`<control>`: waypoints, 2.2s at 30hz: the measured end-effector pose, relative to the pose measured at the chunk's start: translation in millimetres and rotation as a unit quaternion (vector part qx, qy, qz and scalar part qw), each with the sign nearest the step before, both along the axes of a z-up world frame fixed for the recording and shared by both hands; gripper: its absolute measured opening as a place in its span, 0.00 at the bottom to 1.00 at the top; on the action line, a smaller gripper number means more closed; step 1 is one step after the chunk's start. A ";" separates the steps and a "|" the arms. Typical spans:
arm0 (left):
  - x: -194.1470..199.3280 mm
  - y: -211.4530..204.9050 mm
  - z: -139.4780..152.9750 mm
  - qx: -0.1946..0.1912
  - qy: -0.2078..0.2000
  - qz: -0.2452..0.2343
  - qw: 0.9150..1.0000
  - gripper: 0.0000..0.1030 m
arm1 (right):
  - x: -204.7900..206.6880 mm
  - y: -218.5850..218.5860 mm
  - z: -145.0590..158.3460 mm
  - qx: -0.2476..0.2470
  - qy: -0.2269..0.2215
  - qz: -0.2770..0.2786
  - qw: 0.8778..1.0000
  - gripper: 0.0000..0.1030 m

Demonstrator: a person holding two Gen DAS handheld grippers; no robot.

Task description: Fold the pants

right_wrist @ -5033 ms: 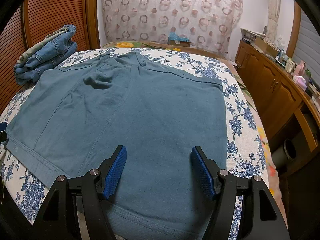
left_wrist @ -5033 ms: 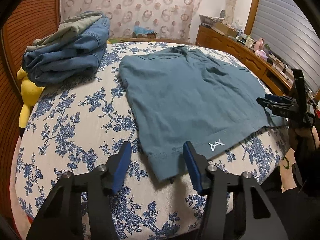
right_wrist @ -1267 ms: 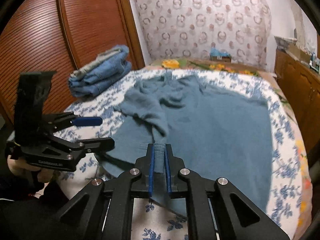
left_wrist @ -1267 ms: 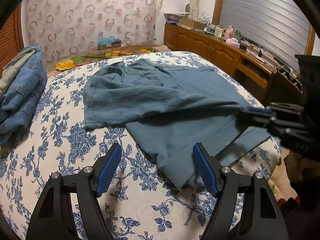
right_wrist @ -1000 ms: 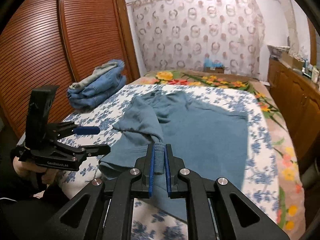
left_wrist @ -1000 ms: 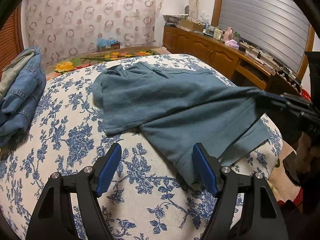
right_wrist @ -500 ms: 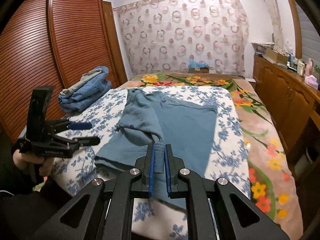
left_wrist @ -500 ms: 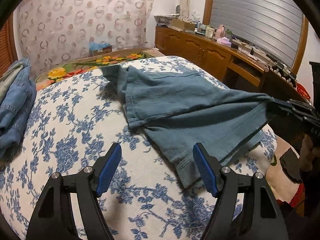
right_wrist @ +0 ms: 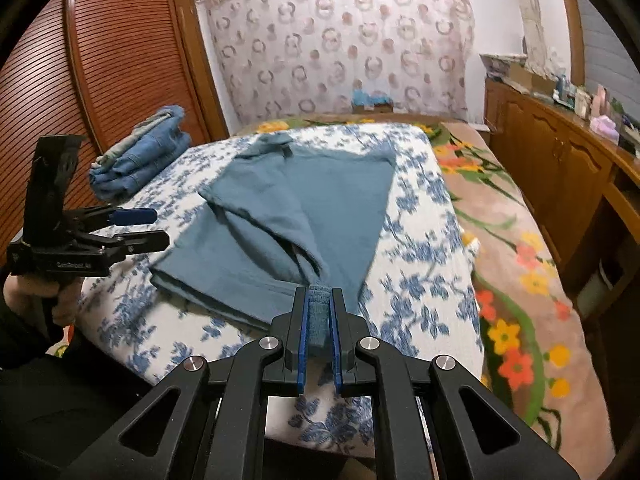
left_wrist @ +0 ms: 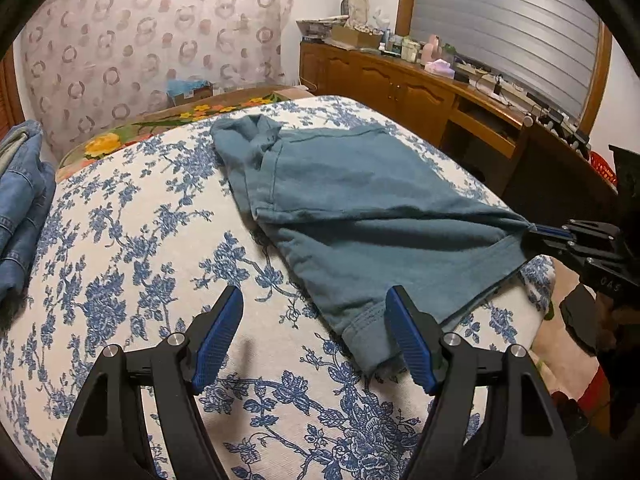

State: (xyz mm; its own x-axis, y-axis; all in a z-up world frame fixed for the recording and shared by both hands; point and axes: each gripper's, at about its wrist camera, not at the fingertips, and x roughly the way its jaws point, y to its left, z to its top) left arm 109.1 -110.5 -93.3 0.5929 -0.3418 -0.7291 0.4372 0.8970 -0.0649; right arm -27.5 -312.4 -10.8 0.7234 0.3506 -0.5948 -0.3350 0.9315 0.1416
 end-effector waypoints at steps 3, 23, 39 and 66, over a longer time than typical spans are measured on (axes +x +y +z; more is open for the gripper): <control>0.8 -1.7 -5.4 0.002 0.006 0.000 1.000 0.73 | 1.1 -1.4 -3.6 -0.001 0.009 -0.003 1.000 0.09; 3.0 19.3 0.7 -0.017 0.001 0.021 1.000 0.73 | 1.9 5.3 19.0 -0.010 -0.024 0.003 1.000 0.26; 13.5 61.9 19.9 -0.020 -0.027 0.068 0.997 0.73 | 87.6 97.9 10.7 -0.023 -0.019 0.102 0.994 0.39; 14.0 80.3 8.5 -0.030 -0.016 0.084 0.996 0.73 | 162.6 170.4 -11.1 -0.093 0.019 0.150 0.984 0.11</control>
State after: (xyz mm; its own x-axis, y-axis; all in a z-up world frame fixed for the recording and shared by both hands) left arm 123.1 -30.2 -84.7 0.6681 -0.2784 -0.6900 0.2835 0.9526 -0.1098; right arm 135.1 -142.0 -21.9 0.5798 0.4272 -0.6938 -0.5959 0.8030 -0.0036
